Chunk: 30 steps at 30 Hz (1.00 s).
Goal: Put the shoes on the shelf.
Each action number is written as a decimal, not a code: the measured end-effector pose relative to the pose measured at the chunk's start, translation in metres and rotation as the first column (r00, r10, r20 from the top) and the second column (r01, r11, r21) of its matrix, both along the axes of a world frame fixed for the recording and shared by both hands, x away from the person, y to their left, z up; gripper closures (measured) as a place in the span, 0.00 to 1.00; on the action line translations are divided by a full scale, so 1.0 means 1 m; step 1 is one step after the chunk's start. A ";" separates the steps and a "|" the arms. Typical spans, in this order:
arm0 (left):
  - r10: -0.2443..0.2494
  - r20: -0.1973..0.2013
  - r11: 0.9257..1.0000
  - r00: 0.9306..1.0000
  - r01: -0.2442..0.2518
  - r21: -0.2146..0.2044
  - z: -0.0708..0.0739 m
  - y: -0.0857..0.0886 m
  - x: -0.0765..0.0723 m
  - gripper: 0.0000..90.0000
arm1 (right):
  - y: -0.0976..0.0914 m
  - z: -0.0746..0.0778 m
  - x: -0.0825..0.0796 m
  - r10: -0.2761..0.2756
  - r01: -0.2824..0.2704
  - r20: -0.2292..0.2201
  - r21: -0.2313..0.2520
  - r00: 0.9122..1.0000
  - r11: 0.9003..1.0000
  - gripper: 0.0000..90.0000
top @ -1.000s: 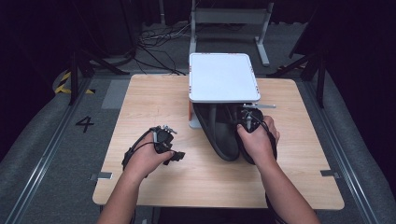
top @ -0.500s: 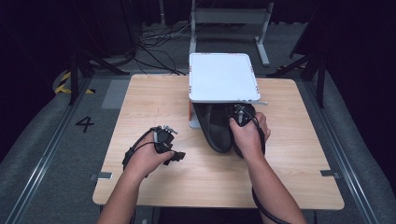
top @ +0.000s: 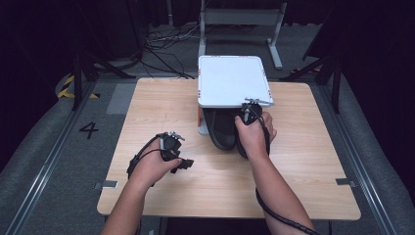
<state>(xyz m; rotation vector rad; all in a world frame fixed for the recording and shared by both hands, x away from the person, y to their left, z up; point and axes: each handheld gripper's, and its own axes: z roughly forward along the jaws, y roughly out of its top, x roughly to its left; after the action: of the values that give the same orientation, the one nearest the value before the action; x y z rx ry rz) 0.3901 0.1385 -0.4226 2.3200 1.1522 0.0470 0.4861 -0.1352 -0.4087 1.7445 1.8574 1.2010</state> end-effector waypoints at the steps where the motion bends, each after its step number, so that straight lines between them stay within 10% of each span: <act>1: -0.001 -0.003 1.000 1.000 0.001 -0.002 0.000 0.000 0.000 0.37 | 0.000 -0.001 0.002 0.002 -0.002 0.023 -0.003 1.000 1.000 0.82; 7: -0.002 0.001 1.000 1.000 0.002 0.004 0.000 0.000 0.001 0.37 | -0.001 -0.015 0.004 0.056 -0.055 0.139 -0.016 0.989 0.998 0.50; 20: -0.022 0.004 1.000 1.000 0.022 0.008 0.001 -0.010 0.003 0.37 | -0.023 0.000 -0.020 0.149 -0.143 0.191 -0.045 0.970 0.989 0.46; 30: -0.061 0.012 0.998 0.998 0.060 0.014 -0.002 -0.025 0.008 0.37 | -0.050 0.003 -0.060 0.265 -0.249 0.124 -0.127 0.956 0.960 0.46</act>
<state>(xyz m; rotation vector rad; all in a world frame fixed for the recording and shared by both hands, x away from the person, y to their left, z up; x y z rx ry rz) 0.3979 0.1137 -0.4242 2.3620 1.0781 0.0470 0.4262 -0.1850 -0.4061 1.3547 2.0696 1.2504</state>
